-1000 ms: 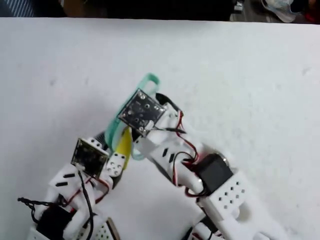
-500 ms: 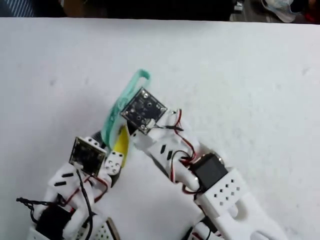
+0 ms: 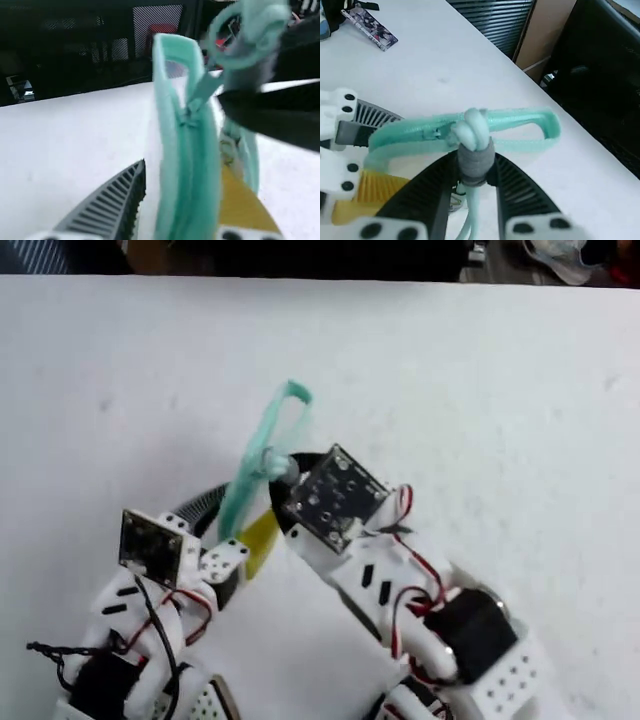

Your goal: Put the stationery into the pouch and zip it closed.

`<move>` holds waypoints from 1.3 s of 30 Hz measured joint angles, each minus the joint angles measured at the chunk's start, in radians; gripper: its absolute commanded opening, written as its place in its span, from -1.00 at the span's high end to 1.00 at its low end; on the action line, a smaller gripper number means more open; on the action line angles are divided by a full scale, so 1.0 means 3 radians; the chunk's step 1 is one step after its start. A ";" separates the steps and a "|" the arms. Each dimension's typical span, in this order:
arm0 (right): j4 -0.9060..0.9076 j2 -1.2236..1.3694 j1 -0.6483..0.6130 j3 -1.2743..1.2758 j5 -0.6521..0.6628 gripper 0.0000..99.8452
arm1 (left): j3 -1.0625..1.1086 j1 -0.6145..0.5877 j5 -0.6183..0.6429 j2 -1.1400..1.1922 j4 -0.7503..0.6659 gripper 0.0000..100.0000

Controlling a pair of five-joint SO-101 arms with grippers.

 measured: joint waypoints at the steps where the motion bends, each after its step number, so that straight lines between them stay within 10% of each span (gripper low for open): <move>1: 0.0041 0.0000 0.0000 -0.0077 0.0000 0.97 | 0.0000 -0.0005 0.0010 0.0000 -0.0010 0.64; 8: 0.0107 0.0000 0.0015 -0.0281 0.0000 0.97 | 0.0000 0.0194 0.0000 0.0000 -0.0020 0.97; 39: -0.1008 0.1171 0.1463 -0.0256 0.0005 0.97 | 0.0072 0.0445 -0.0552 0.0020 -0.0205 0.95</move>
